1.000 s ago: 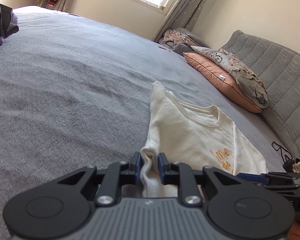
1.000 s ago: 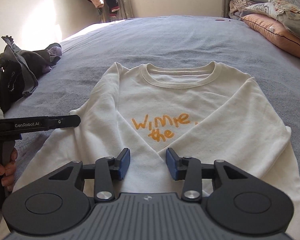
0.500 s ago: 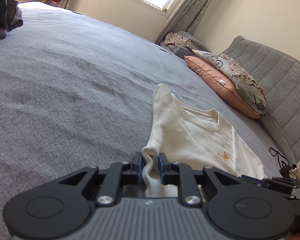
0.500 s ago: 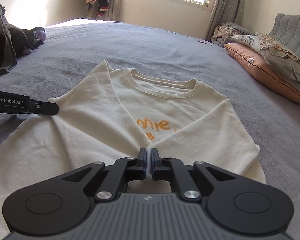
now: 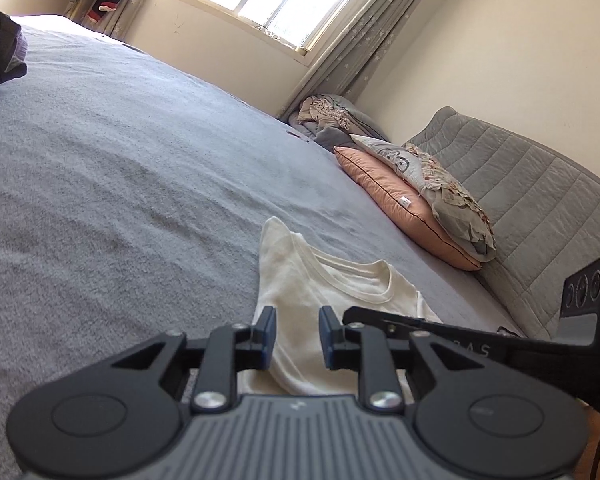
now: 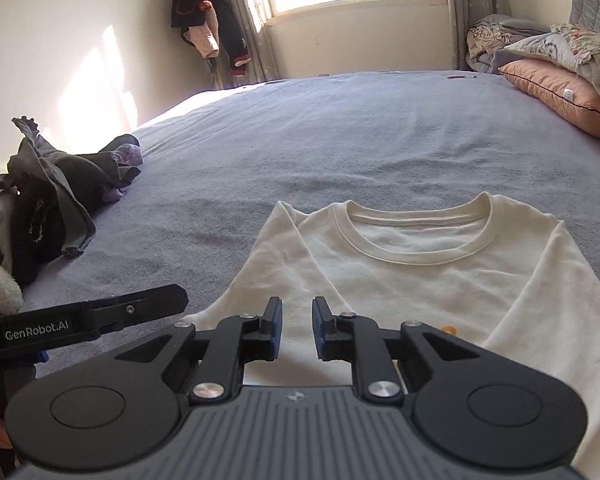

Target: Fold clothes

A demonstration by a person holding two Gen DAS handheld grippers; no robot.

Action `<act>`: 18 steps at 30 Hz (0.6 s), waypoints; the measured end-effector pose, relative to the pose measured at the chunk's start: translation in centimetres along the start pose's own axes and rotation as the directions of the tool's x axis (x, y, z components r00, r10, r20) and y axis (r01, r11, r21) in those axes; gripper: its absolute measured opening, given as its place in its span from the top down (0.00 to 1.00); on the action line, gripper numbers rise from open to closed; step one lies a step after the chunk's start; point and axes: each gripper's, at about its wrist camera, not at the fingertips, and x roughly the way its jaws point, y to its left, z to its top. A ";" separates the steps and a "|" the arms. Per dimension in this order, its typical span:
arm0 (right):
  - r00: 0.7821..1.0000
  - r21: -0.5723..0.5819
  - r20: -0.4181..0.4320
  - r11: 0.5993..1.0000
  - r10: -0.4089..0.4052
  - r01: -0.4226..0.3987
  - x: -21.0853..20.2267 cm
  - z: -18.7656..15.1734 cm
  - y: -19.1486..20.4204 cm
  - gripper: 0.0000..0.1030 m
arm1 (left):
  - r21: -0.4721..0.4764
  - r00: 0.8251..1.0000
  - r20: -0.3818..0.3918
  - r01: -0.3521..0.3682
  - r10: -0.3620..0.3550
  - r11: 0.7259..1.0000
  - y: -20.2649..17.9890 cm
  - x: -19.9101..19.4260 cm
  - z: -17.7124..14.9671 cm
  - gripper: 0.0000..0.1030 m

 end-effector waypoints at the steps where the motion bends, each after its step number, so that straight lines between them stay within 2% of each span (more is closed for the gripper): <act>1: 1.000 0.004 -0.003 1.000 0.031 -0.031 0.7 0.4 0.3 0.83 | -0.011 1.000 -0.014 0.015 -0.016 1.000 0.3 0.3 -0.2 0.78; 4: 0.995 -0.005 -0.057 0.997 0.080 -0.080 3.3 1.3 0.9 0.83 | -0.022 0.998 -0.066 0.022 -0.024 1.000 1.1 1.2 -0.9 0.79; 6: 0.995 -0.044 -0.080 0.997 0.066 -0.070 4.5 1.6 1.5 0.84 | -0.044 0.996 -0.080 0.027 -0.031 0.999 1.7 1.5 -1.3 0.79; 11: 0.993 -0.120 -0.111 0.991 0.046 -0.059 6.7 2.5 2.5 0.87 | -0.120 0.996 -0.071 0.050 -0.059 0.991 3.0 1.8 -1.8 0.87; 14: 0.992 -0.125 -0.115 0.990 0.045 -0.060 7.5 3.1 2.4 0.85 | -0.123 0.996 -0.070 0.051 -0.060 0.991 2.9 1.8 -2.0 0.88; 18: 0.994 -0.148 -0.106 0.989 0.001 -0.017 8.8 4.1 2.6 0.82 | -0.126 0.996 -0.069 0.055 -0.064 0.990 2.8 1.9 -2.1 0.88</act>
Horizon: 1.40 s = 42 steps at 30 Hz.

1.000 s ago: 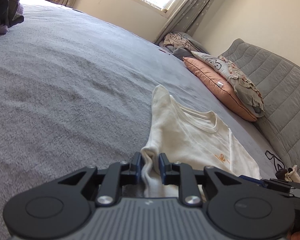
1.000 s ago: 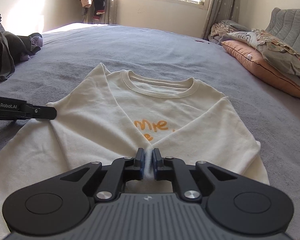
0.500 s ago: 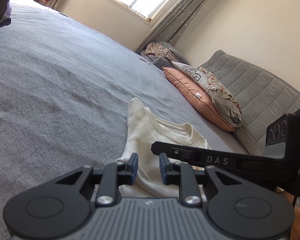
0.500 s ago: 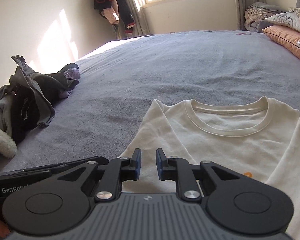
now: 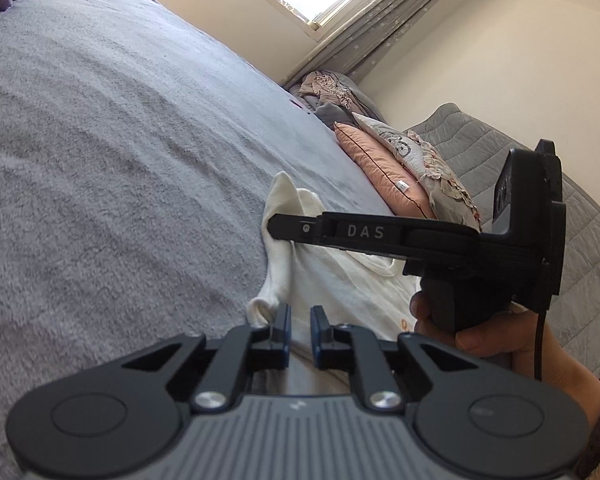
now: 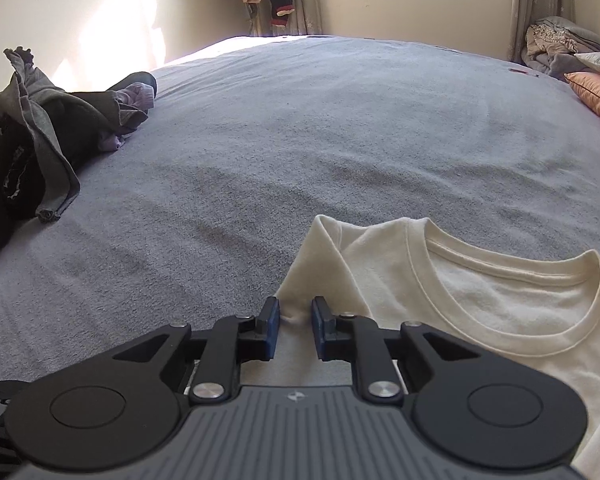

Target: Fold clothes

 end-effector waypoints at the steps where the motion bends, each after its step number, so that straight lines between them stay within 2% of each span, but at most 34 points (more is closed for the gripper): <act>1: 1.000 -0.005 0.001 1.000 -0.012 0.012 0.3 0.3 0.0 0.82 | -0.003 1.000 0.000 0.002 -0.002 1.000 0.0 0.0 0.0 0.88; 11: 0.998 0.005 0.024 0.998 -0.064 0.064 2.2 1.9 -0.6 0.83 | -0.015 1.000 -0.002 0.009 -0.009 1.000 0.2 0.1 -0.2 0.88; 14: 0.997 0.037 0.035 0.997 -0.070 0.069 1.9 2.1 -0.6 0.82 | -0.022 1.000 -0.003 0.013 -0.013 1.000 0.2 0.2 -0.1 0.88; 17: 0.996 0.052 0.047 0.996 -0.079 0.077 0.5 1.8 -0.5 0.77 | -0.035 1.000 -0.005 0.024 -0.025 0.999 0.5 0.0 -0.1 0.88; 21: 0.994 0.059 0.047 0.993 -0.101 0.098 -3.8 -0.6 -2.0 0.74 | -0.045 0.999 -0.002 0.039 -0.039 0.998 0.6 -0.4 0.2 0.85; 23: 0.993 0.062 0.047 0.992 -0.112 0.109 -6.0 -1.8 -2.7 0.74 | -0.021 0.999 0.009 0.034 -0.034 0.999 0.0 -0.7 0.5 0.79; 27: 0.990 0.069 0.046 0.989 -0.133 0.130 -10.4 -4.3 -4.2 0.71 | 0.061 0.999 0.051 0.012 -0.015 0.998 -1.8 -1.4 1.0 0.60; 28: 0.989 0.071 0.046 0.988 -0.138 0.135 -11.5 -4.9 -4.6 0.70 | 0.079 0.998 0.061 0.008 -0.013 0.997 -2.3 -1.6 1.1 0.59; 31: 0.988 0.080 0.046 0.986 -0.150 0.146 -14.1 -6.7 -5.4 0.67 | 0.119 0.998 0.067 0.013 -0.021 0.993 -3.3 -1.6 1.2 0.58; 42: 0.987 0.148 0.049 0.978 -0.154 0.145 -16.1 -12.0 -5.4 0.67 | 0.262 1.000 -0.006 -0.015 0.017 0.965 -4.9 -1.2 -1.0 0.54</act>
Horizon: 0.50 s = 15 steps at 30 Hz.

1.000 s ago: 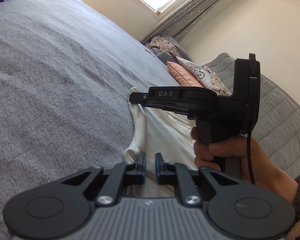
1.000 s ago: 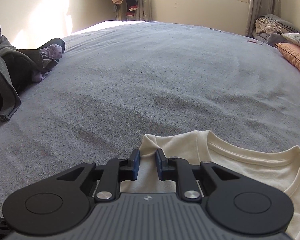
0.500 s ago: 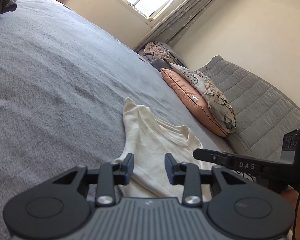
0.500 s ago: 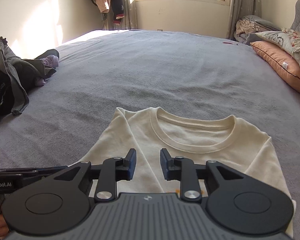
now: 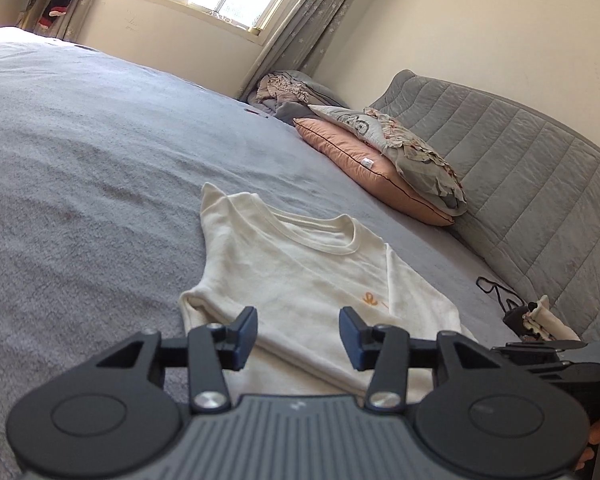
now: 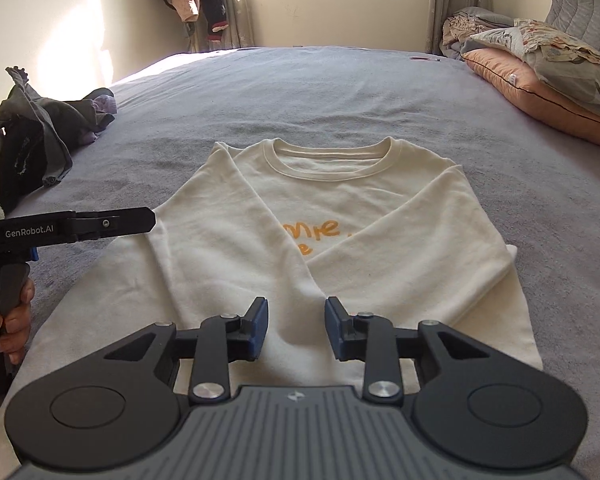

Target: Fold clothes

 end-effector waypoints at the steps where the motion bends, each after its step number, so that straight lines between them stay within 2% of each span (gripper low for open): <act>1: 1.000 0.006 0.000 1.000 0.000 0.000 -0.2 -0.5 -0.1 0.67 | 0.005 1.000 -0.010 -0.002 0.002 1.000 0.0 0.2 -0.2 0.53; 7: 1.000 0.048 0.013 0.999 0.000 0.000 -0.8 -2.2 -0.5 0.67 | 0.003 0.999 -0.035 -0.001 0.001 1.000 0.3 0.6 -0.7 0.51; 15: 0.999 0.021 0.027 0.999 -0.025 0.024 -0.5 -2.6 0.2 0.64 | -0.032 0.999 -0.038 0.021 -0.022 0.999 0.8 0.5 -1.0 0.49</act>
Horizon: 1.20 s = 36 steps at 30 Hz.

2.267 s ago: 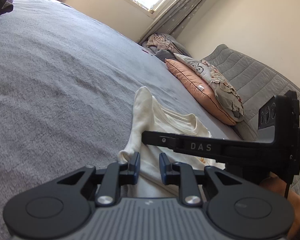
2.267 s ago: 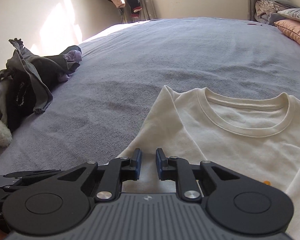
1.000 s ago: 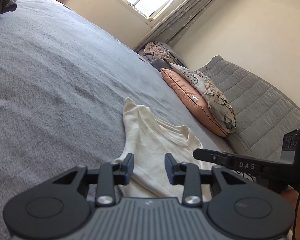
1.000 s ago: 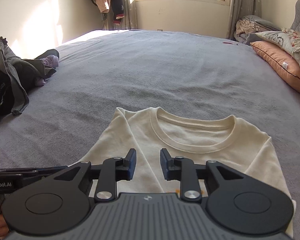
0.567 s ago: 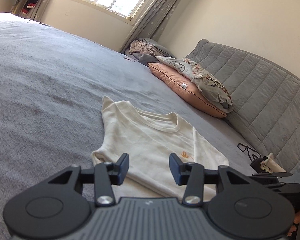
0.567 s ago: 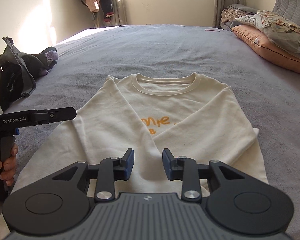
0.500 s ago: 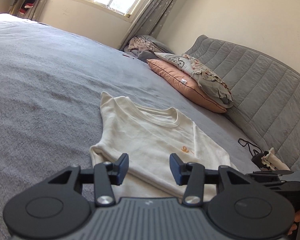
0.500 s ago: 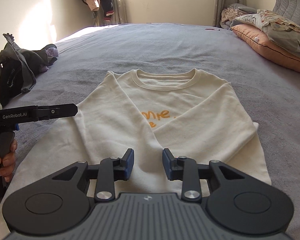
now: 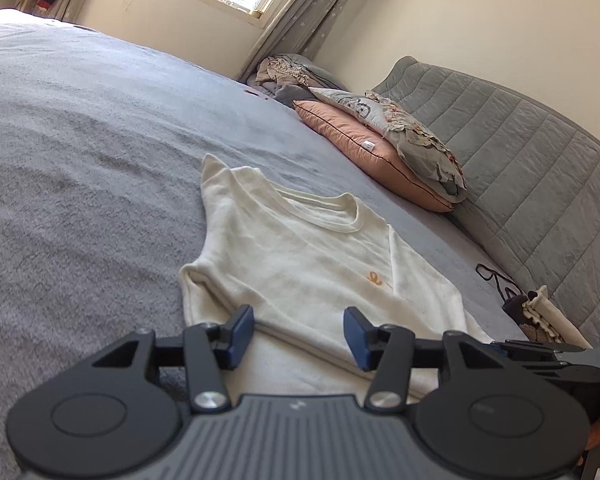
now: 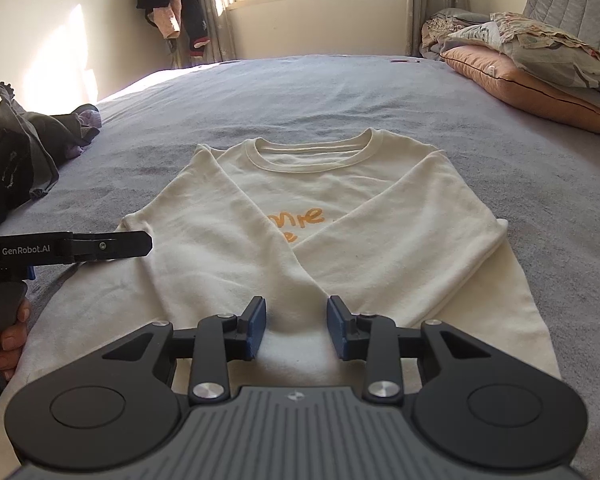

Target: Fold clothes

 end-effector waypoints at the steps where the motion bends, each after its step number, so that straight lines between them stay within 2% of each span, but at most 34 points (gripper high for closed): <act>1: 1.000 -0.001 0.002 1.000 -0.002 0.002 0.0 -0.1 0.0 0.64 | -0.003 1.000 0.000 0.003 -0.003 1.000 0.0 0.0 0.0 0.48; 4: 1.000 -0.016 0.015 1.000 -0.011 0.011 0.1 -0.4 0.2 0.63 | 0.001 1.000 0.002 -0.002 0.002 1.000 -0.2 -0.2 0.1 0.42; 8: 0.999 -0.010 0.043 1.000 -0.028 0.028 -0.3 -0.2 0.5 0.63 | 0.028 0.989 0.052 -0.142 0.140 0.990 -0.8 -2.0 0.6 0.41; 9: 0.998 -0.007 0.051 1.000 -0.030 0.031 -0.5 -0.1 0.5 0.63 | 0.038 0.984 0.050 -0.174 0.172 0.984 -0.8 -2.4 0.8 0.35; 10: 0.997 -0.016 0.067 0.999 -0.033 0.034 -0.6 0.1 0.7 0.62 | 0.064 0.977 0.034 -0.214 0.213 0.975 -0.8 -2.6 1.0 0.29; 13: 0.995 -0.024 0.093 0.999 -0.038 0.040 -0.7 0.8 0.5 0.59 | 0.186 0.950 0.008 -0.307 0.311 0.933 -0.9 -2.8 0.8 0.25; 15: 0.994 -0.014 0.098 0.999 -0.042 0.044 -0.5 1.2 0.1 0.58 | 0.236 0.938 -0.002 -0.336 0.347 0.912 -0.7 -2.9 0.4 0.21; 16: 0.995 -0.007 0.088 0.999 -0.041 0.042 -0.2 1.3 -0.2 0.58 | 0.247 0.937 -0.005 -0.337 0.349 0.908 -0.7 -3.0 0.3 0.12; 18: 0.998 0.005 0.052 0.999 -0.034 0.034 0.4 1.2 -0.9 0.59 | 0.277 0.930 -0.006 -0.352 0.368 0.894 -0.8 -3.0 -0.2 0.00; 20: 0.999 0.002 0.020 1.000 -0.029 0.029 1.1 0.7 -1.2 0.60 | 0.305 0.921 0.000 -0.370 0.388 0.877 -1.0 -2.8 -0.6 0.00; 21: 0.999 -0.002 0.024 1.000 -0.028 0.028 1.1 0.6 -1.1 0.67 | 0.315 0.919 0.003 -0.376 0.395 0.872 -1.1 -2.8 -0.6 0.00; 22: 0.999 -0.006 0.031 1.000 -0.028 0.029 0.9 0.7 -0.9 0.85 | 0.316 0.918 0.003 -0.377 0.396 0.871 -1.1 -2.8 -0.6 0.00; 23: 0.999 -0.011 0.038 1.000 -0.028 0.029 0.8 0.7 -0.7 0.91 | 0.318 0.917 0.003 -0.378 0.398 0.870 -1.1 -2.8 -0.6 0.00; 24: 0.999 -0.015 0.045 0.999 -0.028 0.029 0.6 0.8 -0.5 0.94 | 0.319 0.917 0.003 -0.379 0.399 0.869 -1.1 -2.8 -0.6 0.00; 27: 0.995 -0.031 0.062 0.996 -0.080 0.082 0.5 0.7 0.0 0.94 | 0.316 0.917 0.000 -0.377 0.398 0.870 -1.1 -3.0 -0.5 0.00; 30: 0.993 -0.036 0.044 0.993 -0.112 0.114 0.8 0.3 0.2 0.90 | 0.323 0.915 -0.002 -0.381 0.404 0.866 -1.2 -3.0 -0.5 0.00; 36: 0.974 0.031 0.094 0.979 -0.205 0.203 0.3 -0.3 0.6 0.59 | 0.317 0.917 -0.005 -0.377 0.399 0.870 -1.2 -3.0 -0.5 0.00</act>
